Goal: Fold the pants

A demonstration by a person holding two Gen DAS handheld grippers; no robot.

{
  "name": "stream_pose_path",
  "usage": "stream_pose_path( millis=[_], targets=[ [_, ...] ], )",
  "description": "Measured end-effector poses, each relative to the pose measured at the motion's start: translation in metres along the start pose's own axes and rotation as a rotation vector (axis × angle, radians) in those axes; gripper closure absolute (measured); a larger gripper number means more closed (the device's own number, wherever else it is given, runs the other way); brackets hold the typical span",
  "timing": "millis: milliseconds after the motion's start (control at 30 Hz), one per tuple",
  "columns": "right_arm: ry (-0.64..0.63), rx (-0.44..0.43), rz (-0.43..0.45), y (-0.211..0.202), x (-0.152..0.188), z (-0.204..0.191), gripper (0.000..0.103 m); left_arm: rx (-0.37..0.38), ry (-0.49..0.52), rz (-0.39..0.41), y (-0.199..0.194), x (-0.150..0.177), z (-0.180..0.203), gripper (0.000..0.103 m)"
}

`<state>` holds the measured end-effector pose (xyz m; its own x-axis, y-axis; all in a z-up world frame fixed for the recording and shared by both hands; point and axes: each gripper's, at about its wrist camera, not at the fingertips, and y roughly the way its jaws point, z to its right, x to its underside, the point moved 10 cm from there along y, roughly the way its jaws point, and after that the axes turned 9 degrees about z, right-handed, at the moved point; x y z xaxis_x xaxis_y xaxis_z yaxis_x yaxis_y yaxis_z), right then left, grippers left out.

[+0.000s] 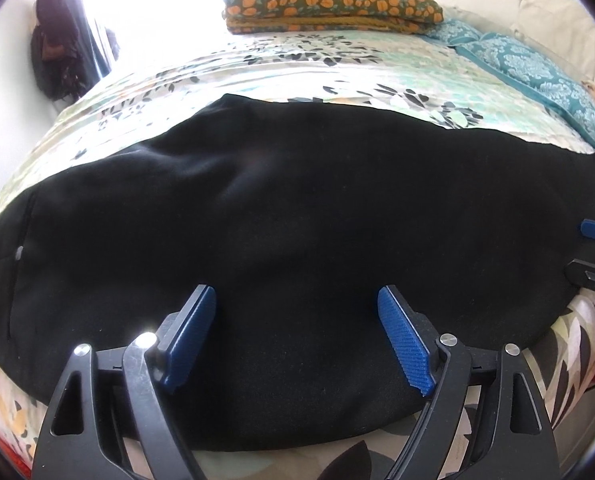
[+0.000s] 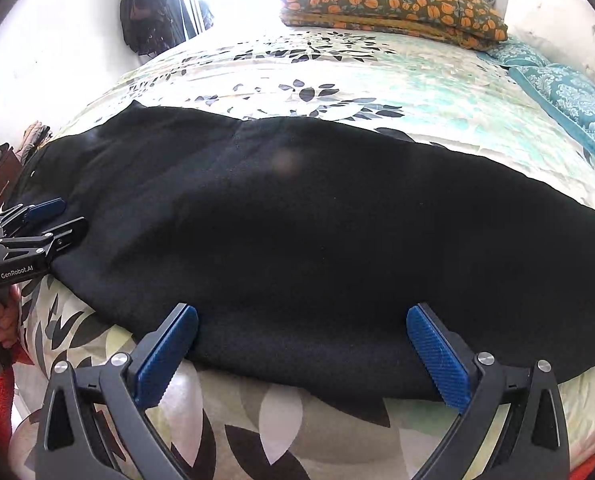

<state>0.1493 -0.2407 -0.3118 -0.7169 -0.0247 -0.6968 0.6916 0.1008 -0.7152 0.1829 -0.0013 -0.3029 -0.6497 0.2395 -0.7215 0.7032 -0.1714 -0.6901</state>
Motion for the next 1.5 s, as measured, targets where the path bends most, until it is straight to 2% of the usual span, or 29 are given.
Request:
stream_pose_path(
  millis=[1367,1500],
  targets=[
    [0.007,0.006,-0.014,-0.001,0.001,0.0006,0.0,-0.022,0.02,-0.006,0.0005,0.0,0.0005,0.018],
    [-0.008,-0.021,-0.002,-0.0051,-0.0004,-0.0002,0.0,-0.025,0.012,0.015,-0.0022,-0.0006,0.0001,0.018]
  ],
)
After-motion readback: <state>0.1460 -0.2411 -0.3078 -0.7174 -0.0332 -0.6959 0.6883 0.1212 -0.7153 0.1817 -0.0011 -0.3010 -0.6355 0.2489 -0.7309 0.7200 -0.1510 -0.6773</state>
